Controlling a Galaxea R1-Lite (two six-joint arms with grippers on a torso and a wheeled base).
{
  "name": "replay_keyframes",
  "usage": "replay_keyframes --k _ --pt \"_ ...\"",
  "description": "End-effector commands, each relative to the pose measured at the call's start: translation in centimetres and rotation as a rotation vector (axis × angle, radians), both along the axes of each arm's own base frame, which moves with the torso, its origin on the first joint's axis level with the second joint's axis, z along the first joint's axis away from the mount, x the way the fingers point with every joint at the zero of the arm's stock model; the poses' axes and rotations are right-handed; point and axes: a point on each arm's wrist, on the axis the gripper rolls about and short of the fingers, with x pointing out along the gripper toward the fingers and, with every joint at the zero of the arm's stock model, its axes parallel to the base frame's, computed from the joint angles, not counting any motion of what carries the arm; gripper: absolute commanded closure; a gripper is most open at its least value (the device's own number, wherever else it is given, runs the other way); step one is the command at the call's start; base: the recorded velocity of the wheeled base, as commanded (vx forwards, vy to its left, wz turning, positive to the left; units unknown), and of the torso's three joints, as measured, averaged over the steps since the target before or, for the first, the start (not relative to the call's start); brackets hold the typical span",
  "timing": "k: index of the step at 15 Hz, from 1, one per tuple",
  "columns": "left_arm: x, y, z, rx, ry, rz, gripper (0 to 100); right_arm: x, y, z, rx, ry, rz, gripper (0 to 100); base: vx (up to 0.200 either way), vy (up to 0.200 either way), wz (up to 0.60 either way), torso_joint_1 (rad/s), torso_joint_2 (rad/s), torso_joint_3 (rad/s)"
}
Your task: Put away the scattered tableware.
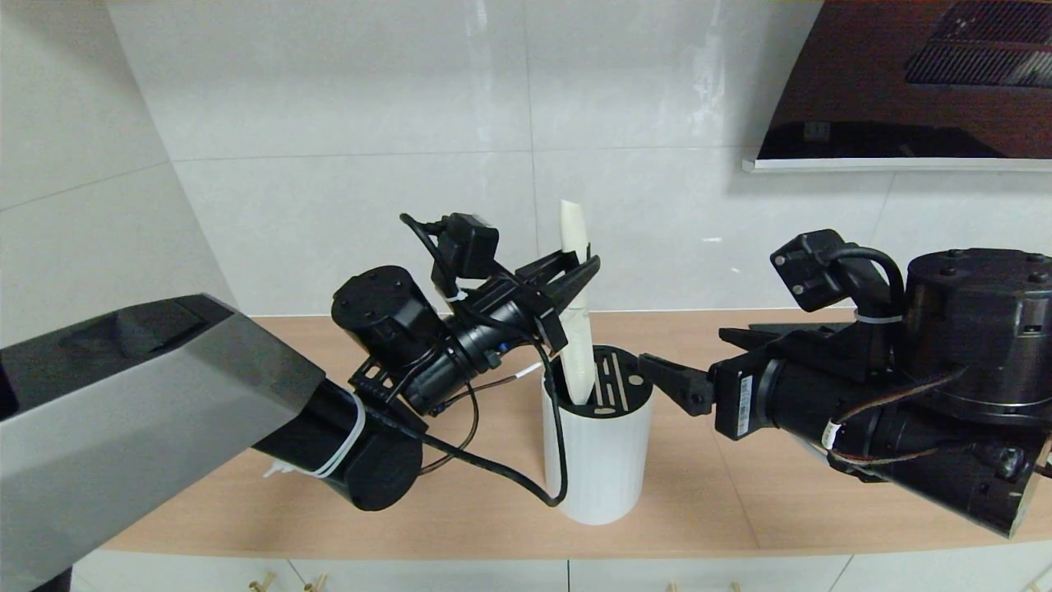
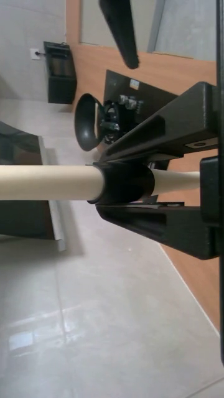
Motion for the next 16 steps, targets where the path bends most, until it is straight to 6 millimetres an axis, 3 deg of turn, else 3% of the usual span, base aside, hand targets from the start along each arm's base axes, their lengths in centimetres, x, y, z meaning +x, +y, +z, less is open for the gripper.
replay_keyframes --k 1,11,16 --pt "-0.1 0.1 -0.9 0.017 0.029 0.000 100 0.0 0.0 -0.1 -0.004 0.002 0.001 0 0.000 0.000 0.00 0.000 0.00 0.000" --pt "0.4 -0.6 -3.7 0.056 0.085 -0.006 100 0.0 0.0 -0.3 -0.010 0.006 0.003 0 0.000 0.000 0.00 0.000 0.00 0.000" --pt "1.0 -0.9 -6.0 0.086 0.134 -0.006 100 0.0 0.1 -0.4 -0.013 0.009 0.003 0 0.000 0.000 0.00 0.000 0.00 0.000"
